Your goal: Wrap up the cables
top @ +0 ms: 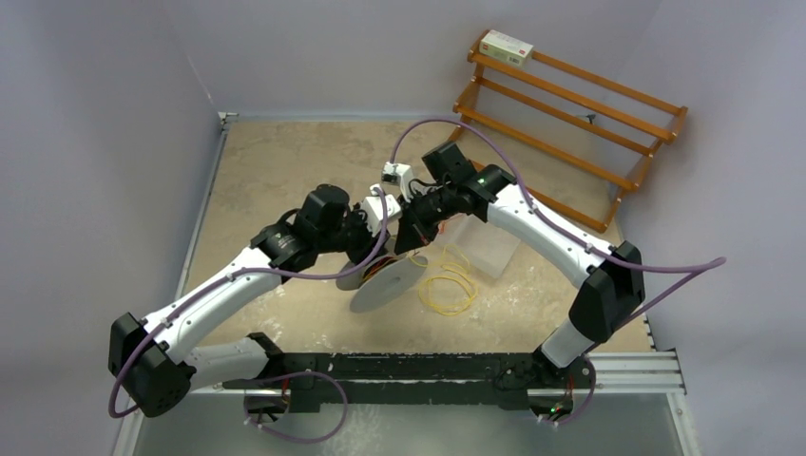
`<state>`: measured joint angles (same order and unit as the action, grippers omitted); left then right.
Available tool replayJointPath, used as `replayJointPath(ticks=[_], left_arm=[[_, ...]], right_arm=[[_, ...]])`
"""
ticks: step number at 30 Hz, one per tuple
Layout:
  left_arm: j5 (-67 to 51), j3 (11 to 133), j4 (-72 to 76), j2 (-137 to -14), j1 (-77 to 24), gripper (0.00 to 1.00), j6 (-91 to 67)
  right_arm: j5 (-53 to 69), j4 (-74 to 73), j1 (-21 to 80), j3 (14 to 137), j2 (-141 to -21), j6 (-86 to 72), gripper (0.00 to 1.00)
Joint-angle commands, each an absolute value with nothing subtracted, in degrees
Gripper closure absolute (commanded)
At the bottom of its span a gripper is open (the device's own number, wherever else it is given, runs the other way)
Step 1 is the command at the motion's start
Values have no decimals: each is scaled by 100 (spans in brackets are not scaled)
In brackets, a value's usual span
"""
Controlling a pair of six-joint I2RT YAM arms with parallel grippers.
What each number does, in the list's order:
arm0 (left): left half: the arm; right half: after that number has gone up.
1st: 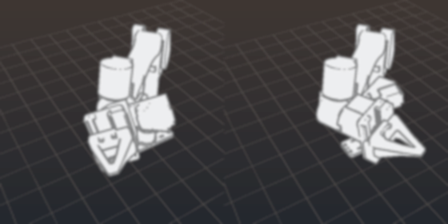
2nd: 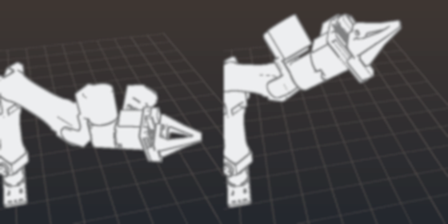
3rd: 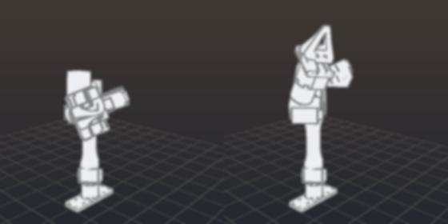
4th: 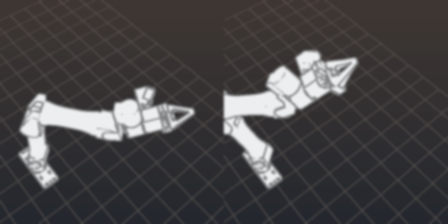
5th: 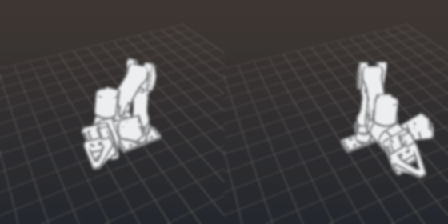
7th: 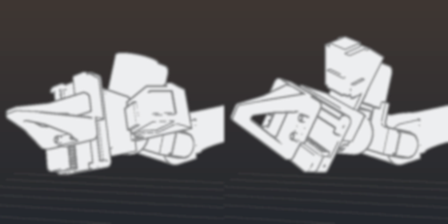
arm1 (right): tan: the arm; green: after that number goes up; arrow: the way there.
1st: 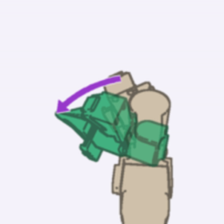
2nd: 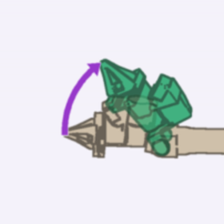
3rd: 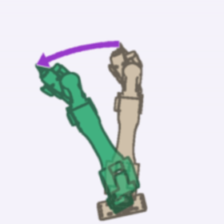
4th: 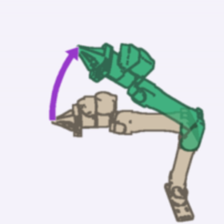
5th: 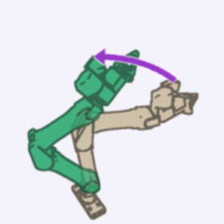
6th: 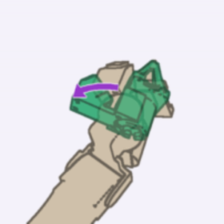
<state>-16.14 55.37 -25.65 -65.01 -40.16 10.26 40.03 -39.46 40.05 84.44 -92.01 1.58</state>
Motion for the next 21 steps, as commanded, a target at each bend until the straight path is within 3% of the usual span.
replayJointPath(ticks=[1, 11, 15, 17, 21], left_arm=[[-1750, 5445, -2120, -6463, -4032, 59, 1096], [-1642, 5382, -2139, -6486, -4033, 83, 1071], [-1650, 5394, -2202, -6497, -4034, 89, 1072], [-1676, 5396, -2219, -6485, -4029, 98, 1087], [-1705, 5371, -2208, -6442, -4030, 100, 1099]], right_arm=[[4479, -3712, 3983, 8427, -9202, 289, 100], [4488, -3683, 3981, 8304, -9281, 254, 100], [4420, -3694, 3981, 8292, -9299, 202, 100], [4369, -3675, 3986, 8284, -9305, 153, 100], [4328, -3684, 3981, 8271, -9332, 85, 100]])
